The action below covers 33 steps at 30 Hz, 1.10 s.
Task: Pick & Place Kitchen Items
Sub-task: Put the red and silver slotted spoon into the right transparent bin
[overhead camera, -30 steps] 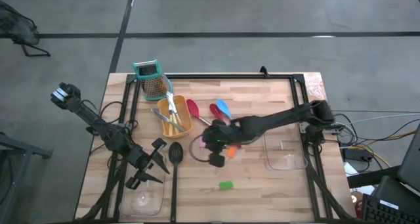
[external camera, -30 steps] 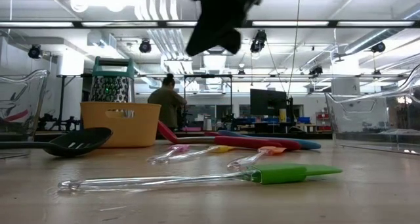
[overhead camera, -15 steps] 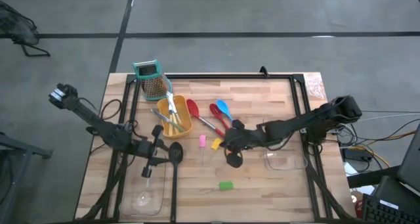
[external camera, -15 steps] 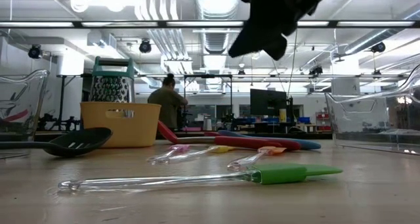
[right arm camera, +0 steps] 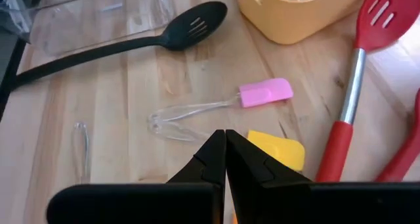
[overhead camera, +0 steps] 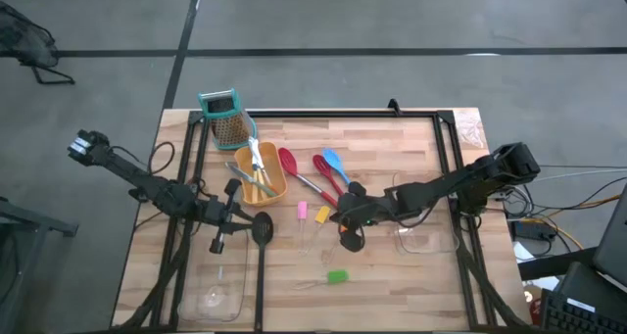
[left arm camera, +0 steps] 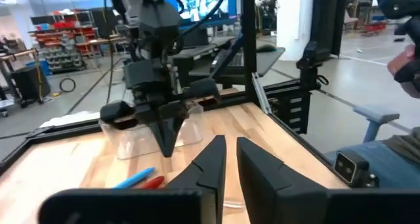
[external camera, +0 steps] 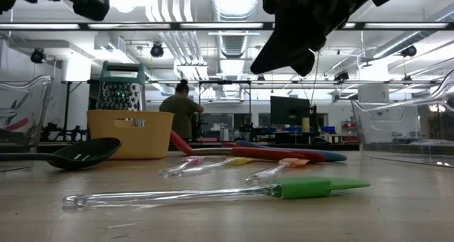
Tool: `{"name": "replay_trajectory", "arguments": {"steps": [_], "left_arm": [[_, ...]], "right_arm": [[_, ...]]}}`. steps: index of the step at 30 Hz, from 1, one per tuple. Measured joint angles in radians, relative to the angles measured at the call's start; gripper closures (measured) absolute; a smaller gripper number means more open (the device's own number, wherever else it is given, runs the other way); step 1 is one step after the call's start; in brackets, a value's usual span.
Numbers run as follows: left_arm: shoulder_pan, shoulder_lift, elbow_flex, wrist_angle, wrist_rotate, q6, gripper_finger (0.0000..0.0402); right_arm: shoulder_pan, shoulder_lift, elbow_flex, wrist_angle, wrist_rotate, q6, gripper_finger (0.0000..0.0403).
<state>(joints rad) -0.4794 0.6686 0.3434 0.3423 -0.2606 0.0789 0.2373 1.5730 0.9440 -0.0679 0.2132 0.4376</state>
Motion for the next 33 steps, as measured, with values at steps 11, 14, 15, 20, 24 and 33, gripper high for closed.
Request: {"name": "replay_trajectory", "arguments": {"steps": [11,14,15,20,24,33], "left_arm": [[0.047,-0.154,-0.103,-0.001,0.01,0.013,0.0394],[0.049,-0.182,-0.127,-0.004,0.028,0.031,0.039],[0.051,-0.19,-0.135,-0.005,0.03,0.034,0.039],[0.07,-0.234,-0.153,-0.006,0.042,0.037,0.0396],[0.088,-0.267,-0.173,-0.039,0.063,0.044,0.0397],[0.116,-0.401,-0.187,-0.193,0.068,0.025,0.0396]], "right_arm": [[-0.006,0.0,-0.005,-0.002,0.086,-0.045,0.0394],[-0.017,0.0,-0.006,-0.003,0.108,-0.03,0.0394],[-0.026,0.0,-0.006,-0.005,0.109,-0.026,0.0394],[-0.07,0.032,-0.006,-0.008,0.131,-0.022,0.0373],[-0.098,0.085,-0.006,-0.006,0.13,-0.023,0.0332],[-0.134,0.166,0.047,0.001,0.13,-0.103,0.0237]]}}
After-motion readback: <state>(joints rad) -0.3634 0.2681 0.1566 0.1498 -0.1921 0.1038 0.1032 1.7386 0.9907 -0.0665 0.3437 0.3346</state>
